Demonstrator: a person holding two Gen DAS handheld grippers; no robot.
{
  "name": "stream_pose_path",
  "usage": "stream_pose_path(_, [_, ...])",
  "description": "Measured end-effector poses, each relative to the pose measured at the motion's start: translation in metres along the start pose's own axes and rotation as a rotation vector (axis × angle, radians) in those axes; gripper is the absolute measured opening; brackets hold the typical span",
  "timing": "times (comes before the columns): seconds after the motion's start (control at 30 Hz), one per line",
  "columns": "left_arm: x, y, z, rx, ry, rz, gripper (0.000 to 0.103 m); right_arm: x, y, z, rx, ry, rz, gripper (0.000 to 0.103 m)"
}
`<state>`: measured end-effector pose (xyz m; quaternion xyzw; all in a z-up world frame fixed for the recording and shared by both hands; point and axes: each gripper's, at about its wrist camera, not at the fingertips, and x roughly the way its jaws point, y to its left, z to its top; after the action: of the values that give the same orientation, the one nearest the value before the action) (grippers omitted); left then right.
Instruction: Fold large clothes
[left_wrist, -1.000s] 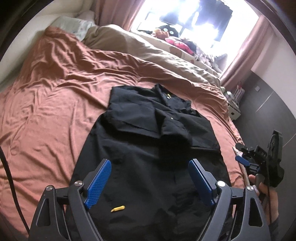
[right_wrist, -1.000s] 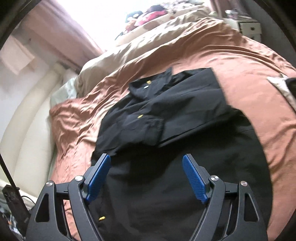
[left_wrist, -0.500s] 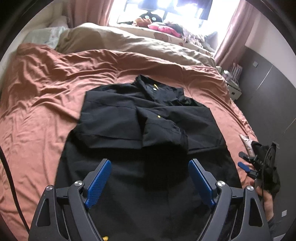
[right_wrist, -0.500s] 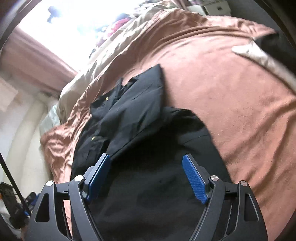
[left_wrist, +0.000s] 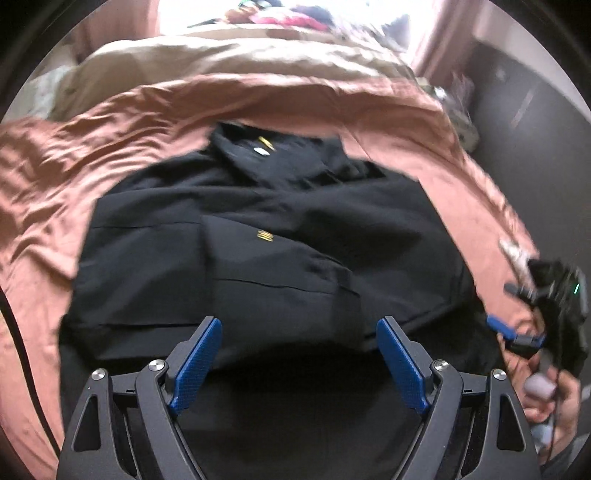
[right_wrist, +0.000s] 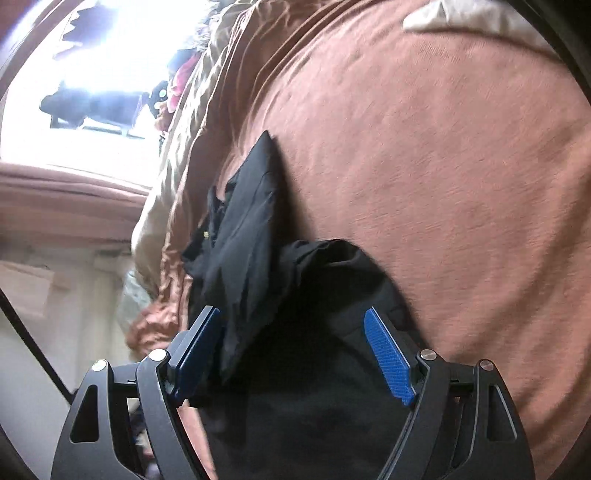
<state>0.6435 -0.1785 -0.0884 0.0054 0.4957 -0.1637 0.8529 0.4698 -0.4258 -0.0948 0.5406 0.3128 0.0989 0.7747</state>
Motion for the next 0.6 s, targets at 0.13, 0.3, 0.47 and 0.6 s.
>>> stream_pose_path(0.13, [0.043, -0.041, 0.0, 0.159, 0.086, 0.062, 0.087, 0.012, -0.002, 0.0, 0.023, 0.017, 0.043, 0.079])
stream_pose_path(0.3, [0.08, -0.044, 0.0, 0.182, 0.149, 0.114, 0.083, 0.017, -0.011, 0.005, 0.042, 0.022, 0.105, 0.079])
stream_pose_path(0.47, [0.087, -0.022, 0.006, 0.114, 0.154, 0.089, 0.04, 0.045, -0.016, 0.019, 0.025, 0.069, 0.151, 0.079])
stream_pose_path(0.6, [0.079, -0.02, 0.009, 0.174, 0.142, 0.159, 0.031, 0.073, -0.018, 0.028, 0.017, 0.09, 0.141, 0.07])
